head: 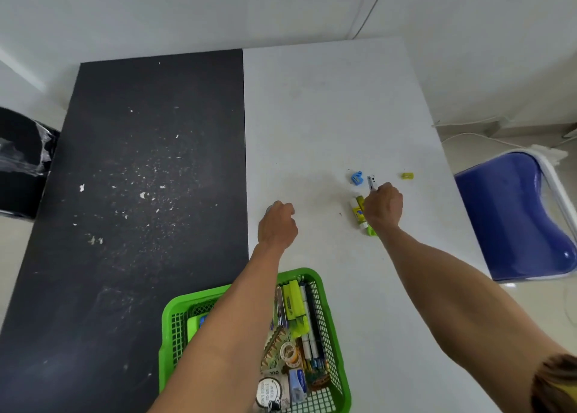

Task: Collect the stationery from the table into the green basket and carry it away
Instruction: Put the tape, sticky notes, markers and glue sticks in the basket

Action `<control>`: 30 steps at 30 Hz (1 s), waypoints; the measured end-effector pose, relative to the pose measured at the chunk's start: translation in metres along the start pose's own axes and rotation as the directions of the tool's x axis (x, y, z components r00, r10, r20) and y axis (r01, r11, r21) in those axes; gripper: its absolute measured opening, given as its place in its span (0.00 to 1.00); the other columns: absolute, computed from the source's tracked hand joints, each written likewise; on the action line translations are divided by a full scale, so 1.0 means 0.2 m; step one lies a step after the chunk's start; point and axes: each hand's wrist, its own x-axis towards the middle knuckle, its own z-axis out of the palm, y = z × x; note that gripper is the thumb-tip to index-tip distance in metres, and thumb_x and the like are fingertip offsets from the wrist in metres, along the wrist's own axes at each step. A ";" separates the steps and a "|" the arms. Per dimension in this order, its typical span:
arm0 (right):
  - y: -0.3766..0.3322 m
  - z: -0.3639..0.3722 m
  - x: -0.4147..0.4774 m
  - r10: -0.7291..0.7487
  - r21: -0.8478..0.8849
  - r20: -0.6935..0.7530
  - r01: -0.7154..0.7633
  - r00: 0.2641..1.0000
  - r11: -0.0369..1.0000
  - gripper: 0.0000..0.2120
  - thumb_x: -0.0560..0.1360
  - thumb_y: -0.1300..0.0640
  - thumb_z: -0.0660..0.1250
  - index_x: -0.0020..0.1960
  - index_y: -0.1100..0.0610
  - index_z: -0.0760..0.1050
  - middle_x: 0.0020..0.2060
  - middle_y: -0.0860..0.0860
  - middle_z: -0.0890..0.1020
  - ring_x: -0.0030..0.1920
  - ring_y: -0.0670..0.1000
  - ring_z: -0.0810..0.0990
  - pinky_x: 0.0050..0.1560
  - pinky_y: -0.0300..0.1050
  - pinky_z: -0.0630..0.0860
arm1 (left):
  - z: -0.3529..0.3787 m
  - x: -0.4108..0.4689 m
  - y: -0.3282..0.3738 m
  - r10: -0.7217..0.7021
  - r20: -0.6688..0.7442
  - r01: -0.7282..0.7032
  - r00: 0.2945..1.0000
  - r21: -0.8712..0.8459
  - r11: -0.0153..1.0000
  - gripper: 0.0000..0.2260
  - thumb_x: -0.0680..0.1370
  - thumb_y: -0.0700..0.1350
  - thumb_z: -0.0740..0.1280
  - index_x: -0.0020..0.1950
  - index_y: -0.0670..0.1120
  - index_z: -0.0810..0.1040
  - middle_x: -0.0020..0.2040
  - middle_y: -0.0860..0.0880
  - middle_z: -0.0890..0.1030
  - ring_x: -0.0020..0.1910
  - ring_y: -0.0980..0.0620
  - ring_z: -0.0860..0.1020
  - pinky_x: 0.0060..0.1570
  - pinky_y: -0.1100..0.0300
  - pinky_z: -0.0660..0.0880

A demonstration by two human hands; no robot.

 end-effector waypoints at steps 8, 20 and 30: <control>-0.08 -0.16 -0.50 -0.113 0.104 0.007 0.112 0.994 0.988 0.11 0.76 0.51 0.62 0.49 0.59 0.71 0.44 0.59 0.80 0.44 0.60 0.76 0.41 0.47 0.68 | -0.27 -0.26 0.01 0.026 -0.129 -0.027 0.991 -0.001 1.000 0.10 0.79 0.38 0.58 0.54 0.43 0.79 0.54 0.45 0.75 0.50 0.46 0.77 0.41 0.55 0.73; 0.00 0.01 -1.32 -0.367 0.063 0.152 0.361 0.918 0.930 0.09 0.70 0.49 0.68 0.40 0.54 0.72 0.37 0.50 0.80 0.39 0.54 0.78 0.35 0.44 0.69 | -0.29 -0.64 -0.13 -0.013 -0.195 0.014 0.981 0.004 1.000 0.09 0.78 0.41 0.64 0.58 0.43 0.78 0.57 0.45 0.76 0.54 0.44 0.77 0.51 0.49 0.77; 0.10 0.22 -1.49 -0.354 -0.173 0.254 0.402 0.900 0.899 0.13 0.74 0.49 0.69 0.49 0.57 0.73 0.43 0.52 0.81 0.42 0.52 0.79 0.39 0.45 0.75 | -0.25 -0.74 -0.28 -0.025 -0.185 0.026 0.982 0.004 1.000 0.10 0.79 0.40 0.63 0.59 0.43 0.78 0.56 0.45 0.76 0.52 0.46 0.78 0.50 0.51 0.78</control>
